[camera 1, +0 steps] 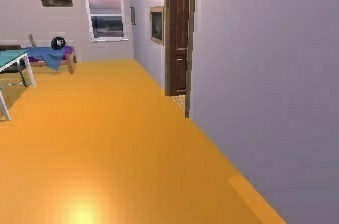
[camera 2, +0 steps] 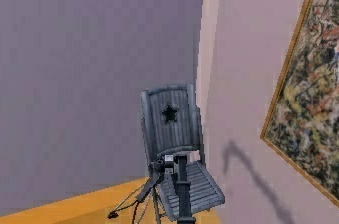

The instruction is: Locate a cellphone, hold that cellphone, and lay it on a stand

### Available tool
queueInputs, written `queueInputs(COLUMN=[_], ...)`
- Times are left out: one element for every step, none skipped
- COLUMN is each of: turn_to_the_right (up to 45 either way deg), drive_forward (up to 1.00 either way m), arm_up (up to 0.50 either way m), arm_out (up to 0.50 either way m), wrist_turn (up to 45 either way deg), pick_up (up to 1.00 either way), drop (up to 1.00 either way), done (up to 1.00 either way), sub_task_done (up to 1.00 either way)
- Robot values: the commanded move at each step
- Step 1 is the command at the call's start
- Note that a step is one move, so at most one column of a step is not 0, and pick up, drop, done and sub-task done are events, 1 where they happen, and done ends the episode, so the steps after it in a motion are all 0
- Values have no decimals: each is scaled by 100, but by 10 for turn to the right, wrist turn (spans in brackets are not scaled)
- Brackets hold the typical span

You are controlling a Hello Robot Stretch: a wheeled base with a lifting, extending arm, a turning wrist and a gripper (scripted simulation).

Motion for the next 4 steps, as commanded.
queueInputs(turn_to_the_right=[0, 0, 0, 0], drive_forward=[0, 0, 0, 0], arm_up=[0, 0, 0, 0], arm_out=[0, 0, 0, 0], wrist_turn=[450, 450, 450, 150], pick_up=[0, 0, 0, 0], drop=[0, 0, 0, 0], done=[0, 0, 0, 0], sub_task_done=[0, 0, 0, 0])
